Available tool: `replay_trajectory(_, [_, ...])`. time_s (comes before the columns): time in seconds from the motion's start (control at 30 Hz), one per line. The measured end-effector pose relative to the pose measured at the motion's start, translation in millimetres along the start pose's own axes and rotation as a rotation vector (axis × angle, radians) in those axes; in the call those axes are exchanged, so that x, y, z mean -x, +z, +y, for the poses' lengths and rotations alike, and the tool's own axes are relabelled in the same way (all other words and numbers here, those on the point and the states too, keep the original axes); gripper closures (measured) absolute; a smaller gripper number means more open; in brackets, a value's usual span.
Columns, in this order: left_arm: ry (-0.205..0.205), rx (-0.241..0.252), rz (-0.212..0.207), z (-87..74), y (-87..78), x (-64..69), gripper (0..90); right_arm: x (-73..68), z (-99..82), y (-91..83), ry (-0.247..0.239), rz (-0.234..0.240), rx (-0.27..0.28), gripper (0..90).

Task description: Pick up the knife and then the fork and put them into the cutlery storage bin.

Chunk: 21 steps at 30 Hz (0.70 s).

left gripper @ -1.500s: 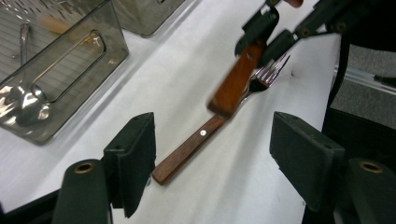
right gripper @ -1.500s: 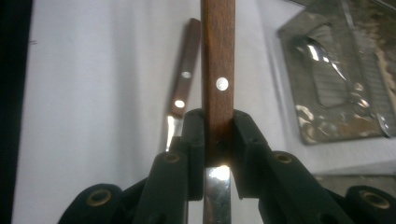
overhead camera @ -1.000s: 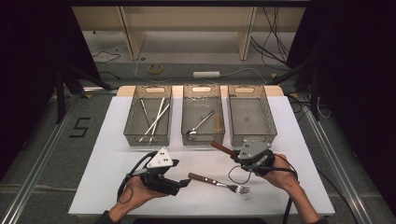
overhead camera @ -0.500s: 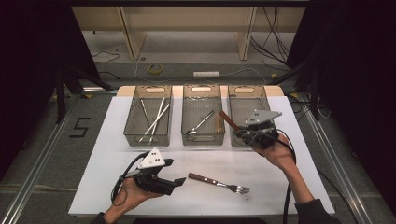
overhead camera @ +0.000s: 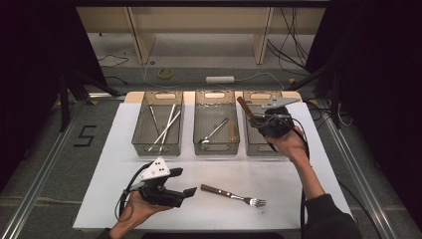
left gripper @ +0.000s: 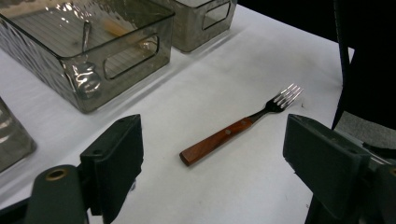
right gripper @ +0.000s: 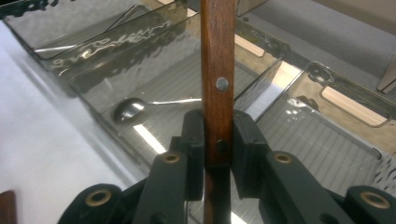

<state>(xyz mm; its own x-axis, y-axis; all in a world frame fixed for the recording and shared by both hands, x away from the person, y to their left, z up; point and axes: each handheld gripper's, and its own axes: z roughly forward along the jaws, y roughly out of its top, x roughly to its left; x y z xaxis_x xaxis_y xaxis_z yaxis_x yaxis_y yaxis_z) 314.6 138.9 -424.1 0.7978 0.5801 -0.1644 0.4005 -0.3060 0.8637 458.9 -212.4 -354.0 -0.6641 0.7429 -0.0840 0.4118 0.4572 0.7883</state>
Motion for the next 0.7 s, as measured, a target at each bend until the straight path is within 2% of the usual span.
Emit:
replay_trajectory(0.13, [0.002, 0.012, 0.005, -0.4, -1.8, -0.1, 19.1, 6.0, 3.5, 6.3, 0.03, -0.019, -0.005, 77.6])
replay_trajectory(0.47, [0.005, 0.005, 0.006, -1.5, -1.3, -0.5, 18.7, 25.9, 10.3, 22.4, 0.111, -0.056, -0.019, 77.6])
replay_trajectory(0.7, [0.011, -0.003, 0.006, -1.6, -0.8, -0.6, 18.7, 35.0, 16.2, 32.3, 0.143, -0.083, -0.027, 77.6])
